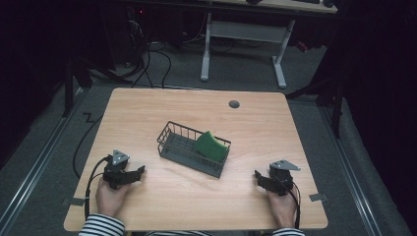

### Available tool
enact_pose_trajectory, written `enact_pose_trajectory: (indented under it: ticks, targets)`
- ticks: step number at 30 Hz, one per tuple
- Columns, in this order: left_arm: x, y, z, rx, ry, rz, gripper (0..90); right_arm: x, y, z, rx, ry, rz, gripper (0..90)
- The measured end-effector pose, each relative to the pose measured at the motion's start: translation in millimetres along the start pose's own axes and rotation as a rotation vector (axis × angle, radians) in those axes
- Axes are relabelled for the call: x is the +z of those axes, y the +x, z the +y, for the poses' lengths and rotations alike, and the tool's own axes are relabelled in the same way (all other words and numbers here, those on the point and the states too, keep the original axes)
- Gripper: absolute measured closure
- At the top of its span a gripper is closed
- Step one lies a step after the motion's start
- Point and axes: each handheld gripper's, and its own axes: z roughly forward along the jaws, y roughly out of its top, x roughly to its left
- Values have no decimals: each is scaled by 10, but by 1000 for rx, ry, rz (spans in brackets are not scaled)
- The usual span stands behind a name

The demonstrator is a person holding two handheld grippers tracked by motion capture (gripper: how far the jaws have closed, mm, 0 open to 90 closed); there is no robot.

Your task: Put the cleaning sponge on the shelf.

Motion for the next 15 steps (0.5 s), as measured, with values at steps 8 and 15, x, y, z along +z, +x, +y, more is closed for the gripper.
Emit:
enact_pose_trajectory:
  ticks: [8, 15]
  targets:
    - [0, -1, 0, 1, 0, 0, 261, 3, 8, 1, 2, 0, -6, 340]
    - [-3, -3, -1, 5, -2, -6, 276, 3, 8, 2, 2, 0, -6, 340]
